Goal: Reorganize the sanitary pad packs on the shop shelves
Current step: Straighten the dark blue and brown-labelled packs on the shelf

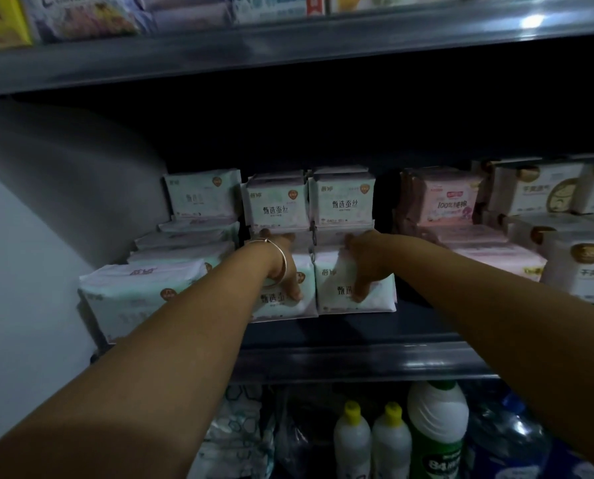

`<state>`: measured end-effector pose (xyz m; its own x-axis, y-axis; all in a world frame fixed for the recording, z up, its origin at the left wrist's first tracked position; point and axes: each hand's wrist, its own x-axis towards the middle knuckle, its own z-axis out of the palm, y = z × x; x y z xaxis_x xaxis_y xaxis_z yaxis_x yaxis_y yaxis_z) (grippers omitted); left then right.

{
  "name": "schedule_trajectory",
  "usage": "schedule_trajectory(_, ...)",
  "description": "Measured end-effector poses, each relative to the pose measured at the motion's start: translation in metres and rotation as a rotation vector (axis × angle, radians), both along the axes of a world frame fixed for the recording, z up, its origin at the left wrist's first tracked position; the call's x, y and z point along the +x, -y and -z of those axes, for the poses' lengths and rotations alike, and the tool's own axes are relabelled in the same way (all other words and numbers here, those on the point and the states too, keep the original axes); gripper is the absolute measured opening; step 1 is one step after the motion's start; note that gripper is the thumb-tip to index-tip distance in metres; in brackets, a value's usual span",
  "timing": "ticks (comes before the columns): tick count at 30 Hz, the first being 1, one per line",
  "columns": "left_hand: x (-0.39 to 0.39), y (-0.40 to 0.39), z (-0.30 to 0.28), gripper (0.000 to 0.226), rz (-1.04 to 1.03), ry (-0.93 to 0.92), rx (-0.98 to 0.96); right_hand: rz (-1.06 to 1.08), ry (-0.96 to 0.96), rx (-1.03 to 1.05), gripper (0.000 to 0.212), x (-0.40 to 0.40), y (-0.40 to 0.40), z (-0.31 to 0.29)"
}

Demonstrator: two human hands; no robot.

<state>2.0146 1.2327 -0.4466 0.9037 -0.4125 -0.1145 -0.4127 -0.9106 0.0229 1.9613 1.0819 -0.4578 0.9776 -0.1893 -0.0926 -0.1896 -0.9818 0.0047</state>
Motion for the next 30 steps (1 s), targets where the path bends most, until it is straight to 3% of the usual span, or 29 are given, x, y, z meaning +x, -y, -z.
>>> schedule_trajectory(3,0.0,-0.001,0.005,0.121,-0.011,-0.034,-0.129,-0.014,0.022,0.011,0.085,0.0,0.0,0.0)
schedule_trajectory(6,-0.002,-0.001,0.006,0.116,-0.024,-0.093,-0.24,-0.011,0.019,0.002,0.083,-0.002,-0.002,0.0)
schedule_trajectory(12,0.015,-0.003,-0.008,0.112,-0.029,-0.166,-0.216,-0.015,-0.041,0.102,0.081,-0.007,0.0,-0.01)
schedule_trajectory(14,0.018,-0.002,-0.021,0.098,-0.024,-0.232,-0.325,0.002,-0.066,0.156,0.081,-0.008,-0.001,-0.022)
schedule_trajectory(17,0.032,0.005,-0.037,0.067,-0.045,-0.066,-0.376,0.02,0.007,0.109,0.08,0.003,0.0,-0.038)
schedule_trajectory(21,0.064,0.012,-0.034,0.06,-0.136,0.139,-0.359,0.094,0.11,0.026,0.07,0.033,0.013,-0.039)
schedule_trajectory(23,0.079,0.012,-0.034,0.063,-0.18,0.22,-0.424,0.129,0.175,-0.019,0.069,0.05,0.021,-0.038)
schedule_trajectory(27,0.101,0.016,-0.033,0.074,-0.285,0.247,-0.74,0.165,0.344,-0.031,0.062,0.075,0.031,-0.042)
schedule_trajectory(30,0.126,0.016,-0.027,0.095,-0.205,0.124,-0.757,0.156,0.331,-0.052,0.062,0.088,0.034,-0.043)
